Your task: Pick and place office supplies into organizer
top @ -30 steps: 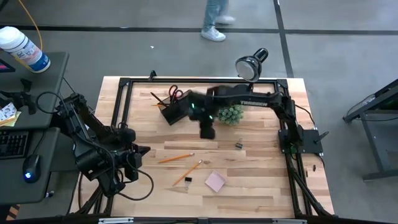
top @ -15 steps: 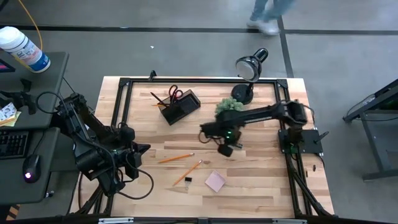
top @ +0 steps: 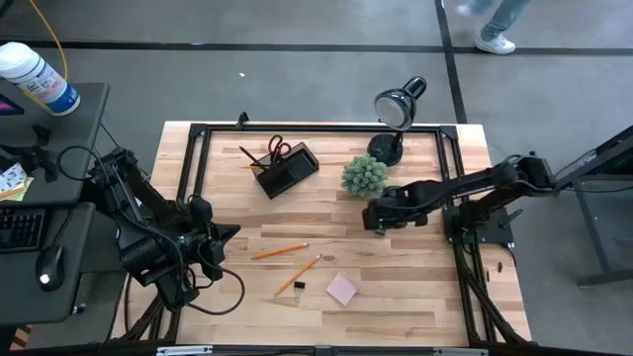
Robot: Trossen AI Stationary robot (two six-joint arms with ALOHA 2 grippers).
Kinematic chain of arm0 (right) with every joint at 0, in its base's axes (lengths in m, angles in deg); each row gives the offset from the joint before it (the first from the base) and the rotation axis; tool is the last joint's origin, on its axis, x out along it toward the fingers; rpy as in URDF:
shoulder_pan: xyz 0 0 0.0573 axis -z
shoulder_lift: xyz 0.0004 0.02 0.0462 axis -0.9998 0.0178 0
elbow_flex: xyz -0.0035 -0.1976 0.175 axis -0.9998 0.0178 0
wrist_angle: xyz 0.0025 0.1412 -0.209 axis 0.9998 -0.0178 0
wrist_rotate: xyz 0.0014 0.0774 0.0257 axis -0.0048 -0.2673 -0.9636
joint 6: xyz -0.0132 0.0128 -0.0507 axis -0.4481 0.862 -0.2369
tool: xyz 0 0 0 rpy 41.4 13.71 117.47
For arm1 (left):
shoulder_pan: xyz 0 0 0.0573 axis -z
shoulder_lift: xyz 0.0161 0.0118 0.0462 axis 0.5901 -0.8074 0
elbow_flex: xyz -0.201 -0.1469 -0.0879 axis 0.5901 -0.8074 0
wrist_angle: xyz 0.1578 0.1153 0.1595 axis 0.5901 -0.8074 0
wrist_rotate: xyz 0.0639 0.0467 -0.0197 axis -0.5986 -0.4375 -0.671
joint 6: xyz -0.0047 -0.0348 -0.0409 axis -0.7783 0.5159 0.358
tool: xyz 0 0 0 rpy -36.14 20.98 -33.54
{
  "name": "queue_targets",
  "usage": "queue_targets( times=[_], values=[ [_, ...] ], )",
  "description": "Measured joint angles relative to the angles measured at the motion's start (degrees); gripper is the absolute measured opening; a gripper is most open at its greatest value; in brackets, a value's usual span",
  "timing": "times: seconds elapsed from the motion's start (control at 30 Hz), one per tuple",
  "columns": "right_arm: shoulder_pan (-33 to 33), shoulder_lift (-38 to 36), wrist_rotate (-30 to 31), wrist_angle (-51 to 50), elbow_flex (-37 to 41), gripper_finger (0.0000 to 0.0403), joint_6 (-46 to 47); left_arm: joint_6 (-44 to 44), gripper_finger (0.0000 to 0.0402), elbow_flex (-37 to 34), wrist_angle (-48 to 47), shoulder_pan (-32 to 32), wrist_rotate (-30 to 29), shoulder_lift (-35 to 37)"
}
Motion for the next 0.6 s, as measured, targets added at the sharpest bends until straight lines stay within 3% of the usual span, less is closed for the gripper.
queue_targets(
  times=[0.27,0.6],
  values=[
    [2.81,1.36,-2.73,1.23,4.77,0.0046,4.67,0.24,0.0005,-0.01,0.01,0.00,0.00,0.00],
    [6.18,4.29,-3.35,4.53,4.95,0.0115,5.12,0.95,0.0005,0.00,0.05,0.00,-0.82,0.00]
  ],
)
